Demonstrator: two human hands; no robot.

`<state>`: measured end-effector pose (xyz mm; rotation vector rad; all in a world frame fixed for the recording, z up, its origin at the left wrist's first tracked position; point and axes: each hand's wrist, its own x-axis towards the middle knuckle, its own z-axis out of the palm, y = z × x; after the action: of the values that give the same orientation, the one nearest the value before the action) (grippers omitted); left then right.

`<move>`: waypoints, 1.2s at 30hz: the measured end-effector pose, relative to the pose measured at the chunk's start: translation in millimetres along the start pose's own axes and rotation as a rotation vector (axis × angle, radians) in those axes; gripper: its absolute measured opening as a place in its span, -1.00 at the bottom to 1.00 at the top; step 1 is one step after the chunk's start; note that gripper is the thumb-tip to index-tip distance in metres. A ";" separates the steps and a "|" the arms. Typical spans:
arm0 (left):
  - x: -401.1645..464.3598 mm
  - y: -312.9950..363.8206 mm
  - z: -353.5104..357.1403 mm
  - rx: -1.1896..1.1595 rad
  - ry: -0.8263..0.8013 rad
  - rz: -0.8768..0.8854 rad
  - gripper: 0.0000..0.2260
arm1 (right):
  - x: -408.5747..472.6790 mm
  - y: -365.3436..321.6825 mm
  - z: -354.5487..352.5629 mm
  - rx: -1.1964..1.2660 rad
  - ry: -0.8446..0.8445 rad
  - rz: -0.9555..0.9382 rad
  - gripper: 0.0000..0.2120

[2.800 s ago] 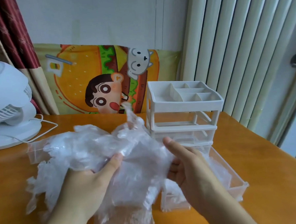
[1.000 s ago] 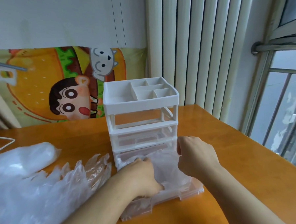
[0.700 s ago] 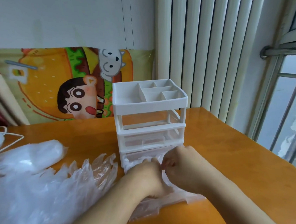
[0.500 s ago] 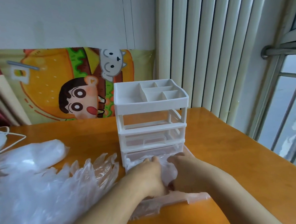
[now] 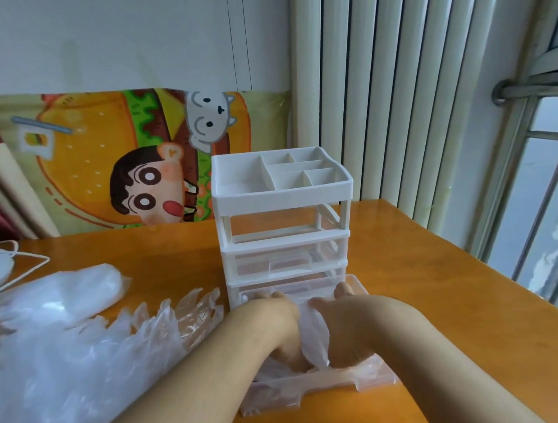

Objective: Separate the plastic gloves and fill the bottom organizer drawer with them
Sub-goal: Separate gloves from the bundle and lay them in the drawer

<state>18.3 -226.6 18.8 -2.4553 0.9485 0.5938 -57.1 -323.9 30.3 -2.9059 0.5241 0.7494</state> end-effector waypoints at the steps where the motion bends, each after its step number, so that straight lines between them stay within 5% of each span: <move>1: 0.2 -0.9 3.1 -0.001 0.014 0.017 -0.21 | 2.0 1.0 1.6 0.008 0.011 0.005 -0.23; 5: -17.2 -4.4 16.6 -0.251 0.204 0.072 -0.23 | 10.8 6.5 13.3 0.117 0.056 0.007 -0.12; 11: -49.7 -40.8 46.4 -0.738 0.672 0.298 -0.61 | 2.9 10.2 16.9 0.163 0.222 -0.043 -0.16; 16: -78.5 -101.9 82.6 -0.922 0.955 0.011 -0.84 | -10.4 7.1 12.4 0.328 0.616 -0.054 -0.55; 18: -84.3 -123.4 96.4 -0.997 0.897 -0.114 -0.90 | -9.3 -6.8 10.7 0.396 0.787 -0.055 -0.61; 22: -82.5 -124.0 118.6 -0.800 0.511 -0.180 -0.67 | -18.1 -50.0 8.0 0.429 0.866 -0.143 -0.64; 25: -66.5 -129.6 130.6 -0.836 0.587 -0.170 -0.83 | -23.0 -75.7 10.6 0.418 0.831 -0.207 -0.64; 30: -65.6 -153.8 132.8 -1.104 0.792 -0.106 -0.80 | -16.8 -111.3 15.2 0.566 0.829 -0.263 -0.66; 36: -82.1 -184.7 124.9 -1.744 0.922 0.157 -0.82 | -14.1 -149.8 17.3 1.308 0.579 -0.394 -0.81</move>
<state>64.2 6.2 6.0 -4.4984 1.1054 0.2491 -24.0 -176.3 22.9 -1.7831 0.2658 -0.4189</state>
